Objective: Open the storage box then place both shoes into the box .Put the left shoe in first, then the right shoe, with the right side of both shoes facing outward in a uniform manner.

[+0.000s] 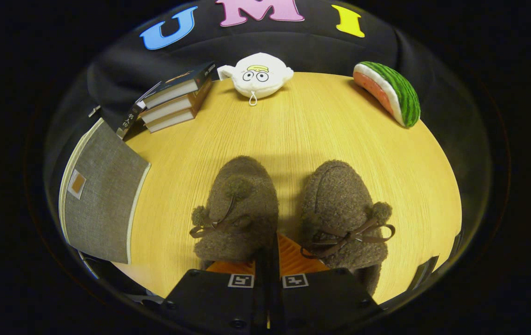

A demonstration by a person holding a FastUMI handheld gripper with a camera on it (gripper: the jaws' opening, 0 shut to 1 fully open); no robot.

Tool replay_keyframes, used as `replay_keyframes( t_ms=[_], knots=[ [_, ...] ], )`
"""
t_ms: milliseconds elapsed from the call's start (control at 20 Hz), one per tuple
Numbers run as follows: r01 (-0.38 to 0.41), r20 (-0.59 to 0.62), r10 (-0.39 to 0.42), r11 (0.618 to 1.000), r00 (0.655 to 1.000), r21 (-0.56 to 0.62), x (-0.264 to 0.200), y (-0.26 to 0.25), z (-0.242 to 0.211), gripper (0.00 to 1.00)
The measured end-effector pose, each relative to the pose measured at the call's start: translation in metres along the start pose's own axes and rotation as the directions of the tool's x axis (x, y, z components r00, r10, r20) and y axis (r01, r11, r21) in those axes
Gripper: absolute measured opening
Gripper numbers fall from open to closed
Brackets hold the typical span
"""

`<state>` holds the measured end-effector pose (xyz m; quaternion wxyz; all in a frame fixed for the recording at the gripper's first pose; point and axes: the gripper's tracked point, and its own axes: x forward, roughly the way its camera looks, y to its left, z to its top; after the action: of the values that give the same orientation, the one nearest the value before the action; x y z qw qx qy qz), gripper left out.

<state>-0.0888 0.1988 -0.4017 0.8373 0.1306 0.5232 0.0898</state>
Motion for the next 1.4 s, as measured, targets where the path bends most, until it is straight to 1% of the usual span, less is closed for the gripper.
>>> replay_keyframes(
  t_ms=[100,200,300,450,550,750,900,1000,1150,1300,1400],
  knots=[
    [-0.005,0.003,0.005,1.000,1.000,0.001,-0.009,0.003,0.001,0.07],
    [-0.037,0.014,0.037,0.999,0.999,0.003,-0.021,0.014,0.005,0.07],
    [-0.055,0.035,0.054,0.998,0.998,0.015,-0.036,0.023,0.014,0.07],
    [-0.053,0.070,0.051,0.998,0.996,0.031,-0.066,0.041,0.038,0.07],
    [-0.063,0.087,0.060,0.997,0.994,0.039,-0.086,0.061,0.055,0.07],
    [-0.111,0.134,0.104,0.993,0.985,0.046,-0.128,0.112,0.095,0.07],
    [-0.183,0.156,0.172,0.981,0.973,0.059,-0.152,0.161,0.118,0.07],
    [-0.216,0.168,0.205,0.975,0.964,0.048,-0.158,0.189,0.130,0.07],
    [-0.218,0.169,0.211,0.976,0.963,0.023,-0.160,0.221,0.134,0.07],
    [-0.246,0.127,0.238,0.968,0.963,0.050,-0.154,0.257,0.127,0.07],
    [-0.242,0.095,0.236,0.969,0.967,0.056,-0.147,0.273,0.122,0.07]
  ],
)
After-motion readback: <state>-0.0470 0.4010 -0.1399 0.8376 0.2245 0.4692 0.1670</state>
